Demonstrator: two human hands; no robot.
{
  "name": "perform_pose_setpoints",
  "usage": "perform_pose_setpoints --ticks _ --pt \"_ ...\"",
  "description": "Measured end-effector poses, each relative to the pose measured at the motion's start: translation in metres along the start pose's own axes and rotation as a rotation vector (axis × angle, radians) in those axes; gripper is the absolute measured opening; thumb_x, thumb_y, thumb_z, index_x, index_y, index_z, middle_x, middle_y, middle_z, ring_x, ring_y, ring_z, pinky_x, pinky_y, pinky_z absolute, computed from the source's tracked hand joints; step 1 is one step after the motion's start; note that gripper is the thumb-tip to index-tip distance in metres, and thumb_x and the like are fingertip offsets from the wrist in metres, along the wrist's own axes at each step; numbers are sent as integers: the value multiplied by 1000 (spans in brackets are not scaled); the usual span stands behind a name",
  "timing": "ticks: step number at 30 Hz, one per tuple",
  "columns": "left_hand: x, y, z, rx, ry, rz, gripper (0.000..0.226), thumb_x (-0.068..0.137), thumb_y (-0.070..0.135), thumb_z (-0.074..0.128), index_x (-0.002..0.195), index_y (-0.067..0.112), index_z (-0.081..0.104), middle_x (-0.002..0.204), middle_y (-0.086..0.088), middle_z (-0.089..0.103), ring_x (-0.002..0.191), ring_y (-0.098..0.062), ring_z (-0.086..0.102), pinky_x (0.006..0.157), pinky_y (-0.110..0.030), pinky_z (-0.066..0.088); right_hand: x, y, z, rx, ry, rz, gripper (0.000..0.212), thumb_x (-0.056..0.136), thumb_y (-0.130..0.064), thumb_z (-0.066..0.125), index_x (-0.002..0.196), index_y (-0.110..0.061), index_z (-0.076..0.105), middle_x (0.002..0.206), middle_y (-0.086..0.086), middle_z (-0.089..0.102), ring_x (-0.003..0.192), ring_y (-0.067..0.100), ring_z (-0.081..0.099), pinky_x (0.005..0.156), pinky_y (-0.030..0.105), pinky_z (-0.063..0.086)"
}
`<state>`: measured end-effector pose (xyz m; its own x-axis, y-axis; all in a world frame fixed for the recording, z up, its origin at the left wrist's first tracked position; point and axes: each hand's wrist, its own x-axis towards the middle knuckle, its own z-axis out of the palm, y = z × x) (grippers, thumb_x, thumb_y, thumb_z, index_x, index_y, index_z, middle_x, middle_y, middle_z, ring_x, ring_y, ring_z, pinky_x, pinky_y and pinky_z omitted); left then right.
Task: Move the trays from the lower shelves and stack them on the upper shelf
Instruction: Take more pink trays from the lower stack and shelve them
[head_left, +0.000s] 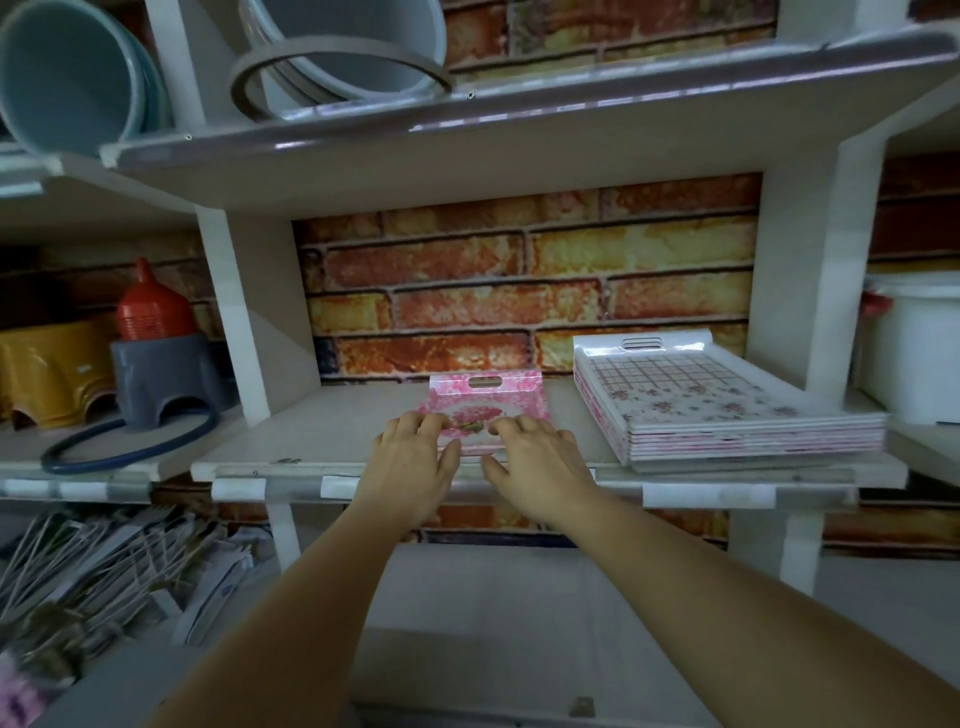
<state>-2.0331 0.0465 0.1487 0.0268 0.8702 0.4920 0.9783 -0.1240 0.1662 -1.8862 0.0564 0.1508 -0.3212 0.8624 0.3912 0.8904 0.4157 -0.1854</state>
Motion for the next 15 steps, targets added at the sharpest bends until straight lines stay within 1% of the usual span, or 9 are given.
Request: perform_pose_setpoints --ticks 6,10,15 --pt "-26 33 -35 -24 62 10 39 100 32 37 132 12 47 131 -10 49 122 -26 44 105 -36 33 -38 -3 -33 16 31 -20 45 99 -37 38 137 -15 41 138 8 46 127 25 41 101 38 33" --pt "-59 62 -52 -15 90 6 40 100 33 36 132 13 46 132 -10 48 122 -26 44 104 -37 35 -76 3 -53 29 48 -35 44 99 -37 38 138 -16 42 138 7 46 127 24 41 102 38 32" --pt "-108 99 -63 -23 60 -9 39 100 30 37 133 11 46 133 -12 47 123 -27 42 104 -36 32 -132 10 -70 66 44 -44 46 99 -37 37 141 -18 39 143 6 42 131 24 39 104 40 32"
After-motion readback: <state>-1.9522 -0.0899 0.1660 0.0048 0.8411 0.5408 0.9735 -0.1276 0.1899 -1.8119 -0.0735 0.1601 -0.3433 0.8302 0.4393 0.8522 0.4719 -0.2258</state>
